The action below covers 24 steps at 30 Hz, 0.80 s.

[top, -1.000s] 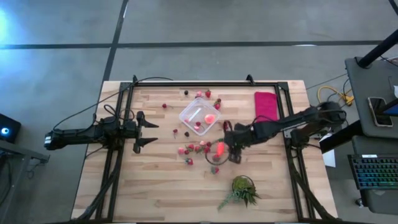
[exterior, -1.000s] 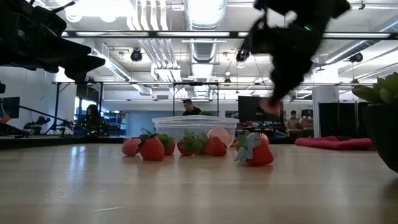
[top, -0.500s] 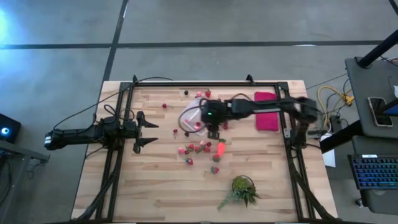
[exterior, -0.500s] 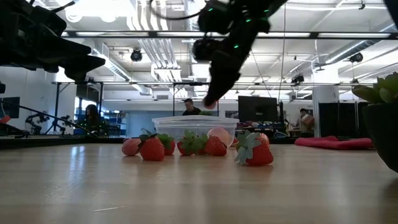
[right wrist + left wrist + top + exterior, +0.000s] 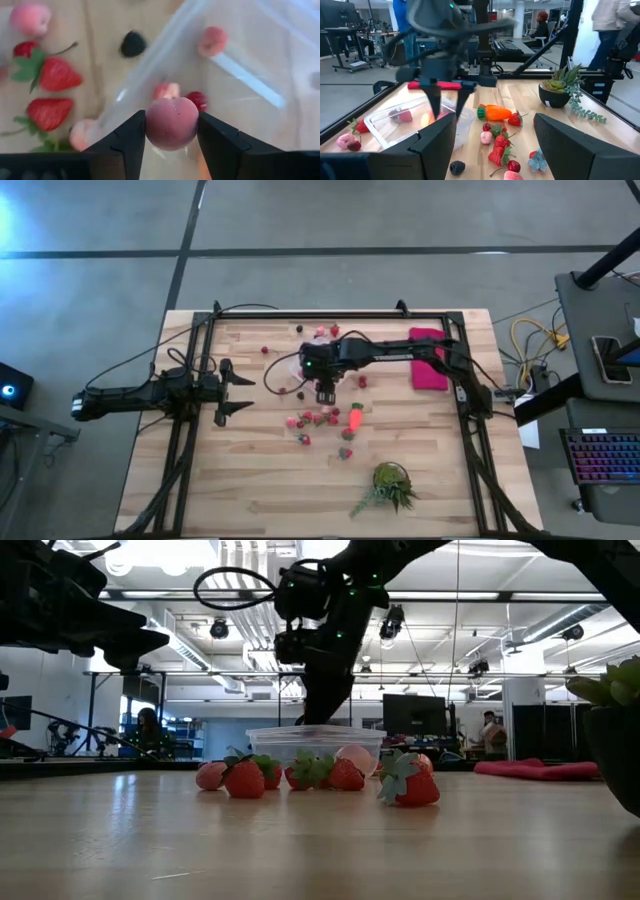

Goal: Pick and placing Produce into tupperware
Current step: Put the pink apricot into the transparent container, then put the red cherry into the transparent container

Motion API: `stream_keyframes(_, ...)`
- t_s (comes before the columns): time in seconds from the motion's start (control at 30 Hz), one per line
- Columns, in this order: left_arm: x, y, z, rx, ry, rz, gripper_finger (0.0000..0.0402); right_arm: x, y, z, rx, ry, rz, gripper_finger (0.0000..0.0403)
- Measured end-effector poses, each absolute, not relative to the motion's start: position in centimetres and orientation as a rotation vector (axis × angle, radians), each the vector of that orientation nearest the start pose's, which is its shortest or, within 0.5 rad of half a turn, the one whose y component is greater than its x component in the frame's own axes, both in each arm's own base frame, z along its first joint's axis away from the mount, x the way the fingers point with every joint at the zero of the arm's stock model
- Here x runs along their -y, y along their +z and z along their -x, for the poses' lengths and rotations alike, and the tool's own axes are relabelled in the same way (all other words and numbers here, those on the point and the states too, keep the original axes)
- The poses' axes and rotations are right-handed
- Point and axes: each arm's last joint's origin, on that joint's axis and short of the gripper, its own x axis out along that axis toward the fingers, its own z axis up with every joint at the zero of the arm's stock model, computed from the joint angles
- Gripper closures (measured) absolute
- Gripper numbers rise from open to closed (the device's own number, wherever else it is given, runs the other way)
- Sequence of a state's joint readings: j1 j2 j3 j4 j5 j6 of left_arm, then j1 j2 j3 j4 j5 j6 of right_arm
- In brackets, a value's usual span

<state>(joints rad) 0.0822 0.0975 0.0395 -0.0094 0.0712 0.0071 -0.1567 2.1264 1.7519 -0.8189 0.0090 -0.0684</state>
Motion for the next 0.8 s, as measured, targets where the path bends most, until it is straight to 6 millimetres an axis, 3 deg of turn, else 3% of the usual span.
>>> stream_keyframes(0.33, -0.6, 16.8, -10.2, -0.068, 0.011, -0.002, 0.0146, 7.4, 22.1, -42.9, -1.201, -0.215, -0.032, 0.015)
stream_keyframes(0.6, -0.6, 16.8, -10.2, -0.067, 0.011, -0.002, 0.0146, 8.4, 25.3, -41.6, -1.139, -0.312, -0.005, 0.0128)
stream_keyframes(0.8, -0.6, 16.8, -10.2, -0.066, 0.01, -0.002, 0.0146, 9.7, 26.3, -38.5, -1.291, -0.408, -0.095, 0.0125)
